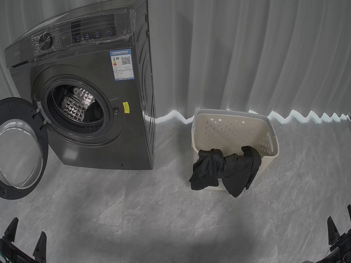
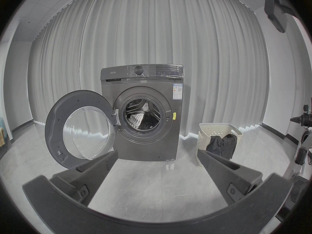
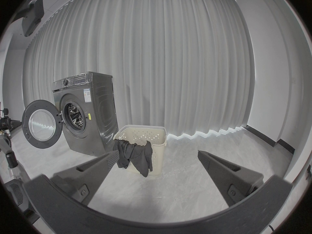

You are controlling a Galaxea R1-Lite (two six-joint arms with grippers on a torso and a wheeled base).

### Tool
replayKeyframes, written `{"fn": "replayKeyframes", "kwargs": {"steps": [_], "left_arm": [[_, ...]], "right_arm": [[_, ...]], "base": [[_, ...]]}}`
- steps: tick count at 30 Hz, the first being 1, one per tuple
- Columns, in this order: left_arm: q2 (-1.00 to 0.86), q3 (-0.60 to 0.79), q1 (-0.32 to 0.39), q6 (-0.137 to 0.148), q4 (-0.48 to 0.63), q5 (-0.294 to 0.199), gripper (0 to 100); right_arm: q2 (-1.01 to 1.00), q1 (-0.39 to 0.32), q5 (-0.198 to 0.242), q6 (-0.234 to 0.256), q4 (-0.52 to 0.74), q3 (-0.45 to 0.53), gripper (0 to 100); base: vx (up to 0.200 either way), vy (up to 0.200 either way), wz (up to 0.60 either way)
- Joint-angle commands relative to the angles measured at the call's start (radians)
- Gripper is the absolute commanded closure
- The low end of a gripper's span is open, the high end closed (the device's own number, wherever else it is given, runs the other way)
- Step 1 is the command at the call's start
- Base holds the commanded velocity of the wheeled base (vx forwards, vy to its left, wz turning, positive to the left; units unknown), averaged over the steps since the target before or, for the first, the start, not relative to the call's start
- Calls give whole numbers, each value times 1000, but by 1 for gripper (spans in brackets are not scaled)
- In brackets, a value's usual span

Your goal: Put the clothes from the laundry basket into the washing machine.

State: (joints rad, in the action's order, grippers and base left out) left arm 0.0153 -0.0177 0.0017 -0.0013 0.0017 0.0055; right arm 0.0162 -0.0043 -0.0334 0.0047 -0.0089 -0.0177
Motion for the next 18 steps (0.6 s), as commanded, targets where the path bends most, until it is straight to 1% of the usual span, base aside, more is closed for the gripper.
{"fn": "replayKeyframes", "kwargs": {"steps": [1,2,3,18], "left_arm": [[-15,16,0,1,0,1,0],[-15,16,0,1,0,1,0],[-15,16,1,-2,1,1,0],[-15,16,1,0,1,1,0]], "right_arm": [[-16,0,0,0,0,18,0],[-16,0,0,0,0,18,0],[-16,0,0,0,0,18,0],[-16,-2,0,0,0,18,0]], "base": [[0,0,0],[0,0,0],[0,-200,0],[0,-200,0]]}}
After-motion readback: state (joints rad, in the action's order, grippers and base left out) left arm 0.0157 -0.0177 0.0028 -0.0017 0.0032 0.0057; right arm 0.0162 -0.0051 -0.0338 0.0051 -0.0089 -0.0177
